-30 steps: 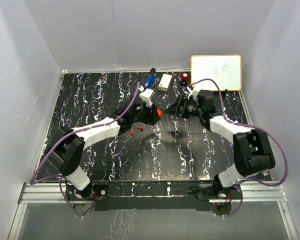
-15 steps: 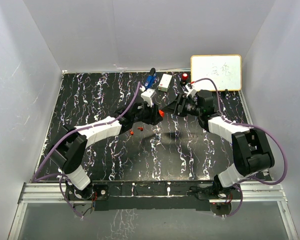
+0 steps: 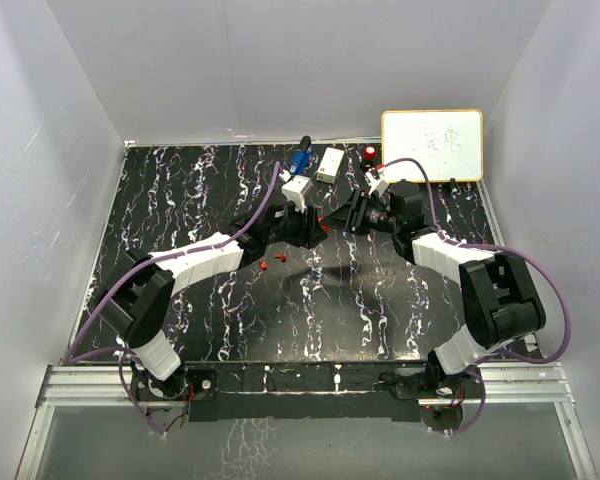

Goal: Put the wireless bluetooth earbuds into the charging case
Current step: Pick up the charging case at the center of the board.

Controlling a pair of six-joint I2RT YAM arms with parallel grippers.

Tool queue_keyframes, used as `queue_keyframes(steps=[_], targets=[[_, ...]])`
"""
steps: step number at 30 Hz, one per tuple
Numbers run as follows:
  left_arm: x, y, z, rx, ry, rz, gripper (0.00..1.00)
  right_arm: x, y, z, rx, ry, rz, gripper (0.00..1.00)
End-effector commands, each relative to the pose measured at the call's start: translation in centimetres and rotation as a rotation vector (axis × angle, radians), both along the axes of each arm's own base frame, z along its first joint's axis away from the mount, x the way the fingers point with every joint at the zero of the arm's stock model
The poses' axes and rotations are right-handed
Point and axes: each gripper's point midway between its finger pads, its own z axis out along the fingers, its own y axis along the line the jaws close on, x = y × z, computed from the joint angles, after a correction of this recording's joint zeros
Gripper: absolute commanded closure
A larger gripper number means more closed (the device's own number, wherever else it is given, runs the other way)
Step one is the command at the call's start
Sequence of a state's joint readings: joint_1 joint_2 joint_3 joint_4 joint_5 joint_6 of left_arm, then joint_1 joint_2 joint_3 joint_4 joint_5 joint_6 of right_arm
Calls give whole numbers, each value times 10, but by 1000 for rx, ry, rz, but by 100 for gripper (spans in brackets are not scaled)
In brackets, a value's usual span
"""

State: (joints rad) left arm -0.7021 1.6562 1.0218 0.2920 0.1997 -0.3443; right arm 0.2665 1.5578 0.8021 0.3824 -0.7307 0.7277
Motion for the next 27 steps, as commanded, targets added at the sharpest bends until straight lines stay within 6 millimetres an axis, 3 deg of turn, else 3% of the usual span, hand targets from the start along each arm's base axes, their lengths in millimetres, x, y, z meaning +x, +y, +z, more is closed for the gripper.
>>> queue_keyframes(steps=[1,21,27], targets=[[5,-7,35,-67,-71,-12,100,4,4,10,20,-60,11,51],[4,-7,38,-76,-77,-17,100,3,7,5,22,-43,22,67],[3,-8,38,-82,-77,-22,100,5,7,4,24,-41,22,81]])
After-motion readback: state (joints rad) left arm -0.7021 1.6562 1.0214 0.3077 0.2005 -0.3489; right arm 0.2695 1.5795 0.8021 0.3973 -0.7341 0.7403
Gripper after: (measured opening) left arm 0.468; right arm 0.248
